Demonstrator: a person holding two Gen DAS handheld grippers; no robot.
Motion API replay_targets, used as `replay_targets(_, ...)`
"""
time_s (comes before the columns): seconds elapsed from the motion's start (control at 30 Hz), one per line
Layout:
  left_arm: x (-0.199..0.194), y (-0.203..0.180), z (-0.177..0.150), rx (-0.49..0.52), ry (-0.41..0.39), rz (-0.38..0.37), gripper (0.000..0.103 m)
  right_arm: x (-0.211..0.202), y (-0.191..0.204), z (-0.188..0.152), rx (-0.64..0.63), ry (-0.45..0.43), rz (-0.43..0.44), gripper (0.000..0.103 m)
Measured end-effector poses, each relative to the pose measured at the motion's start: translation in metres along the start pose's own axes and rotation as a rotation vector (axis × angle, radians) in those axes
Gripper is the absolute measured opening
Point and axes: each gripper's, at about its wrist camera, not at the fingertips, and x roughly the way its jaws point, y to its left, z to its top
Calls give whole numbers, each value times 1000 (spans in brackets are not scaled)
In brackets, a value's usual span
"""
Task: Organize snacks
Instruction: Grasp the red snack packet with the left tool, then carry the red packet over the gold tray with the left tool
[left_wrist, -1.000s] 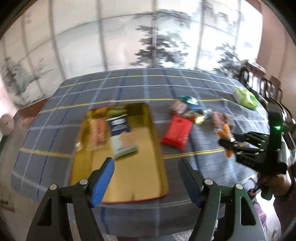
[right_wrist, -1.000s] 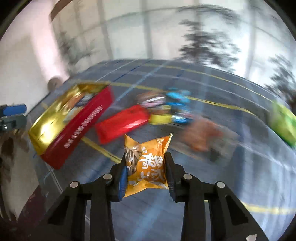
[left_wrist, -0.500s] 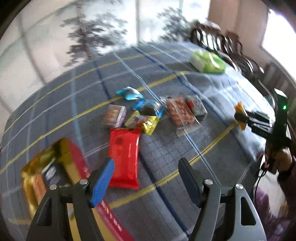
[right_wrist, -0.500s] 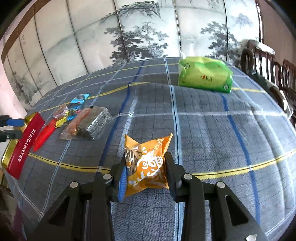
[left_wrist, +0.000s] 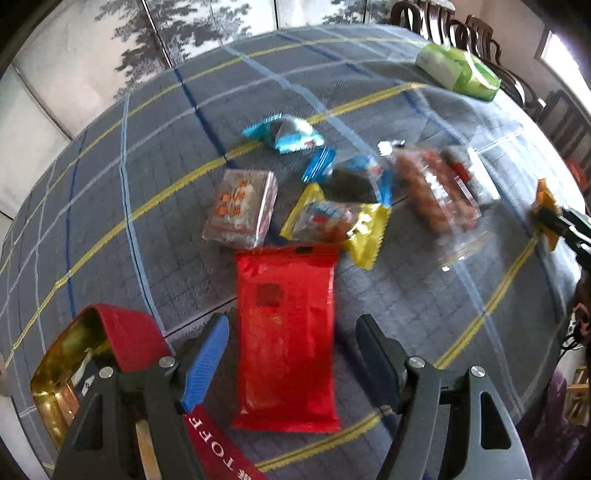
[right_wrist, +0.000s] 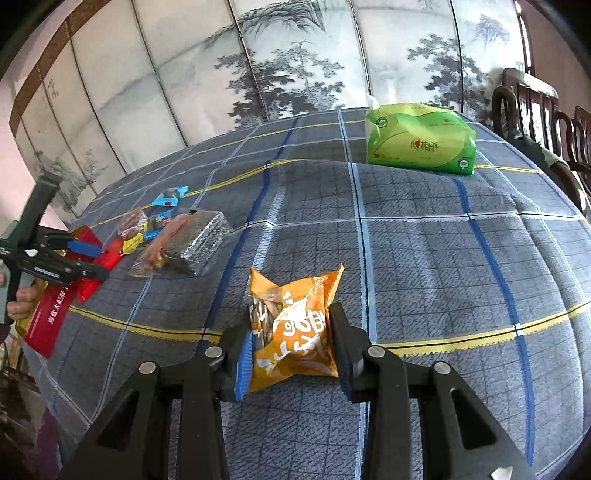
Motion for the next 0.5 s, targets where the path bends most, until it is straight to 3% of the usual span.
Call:
replay_targets(0.07,3,-1,1,7,-6,-13,73,0,0,1,2,3,3,34)
replay_targets(0.13,3,-1,2,-11,-5,-37,63,1,0,1,3,6,-1,34)
replay_targets(0.17,0,-1,2,-25,-16,-33,44,1,0,2,2,7,-5,34)
replay_targets(0.27,-6,-11,-1,-63,-18,41,43,2,1,2,2,12,-16,34)
replay_targets(0.5,-51,-45,-32,-219,-115,47,43,2,-3,9,50,3,-24,34)
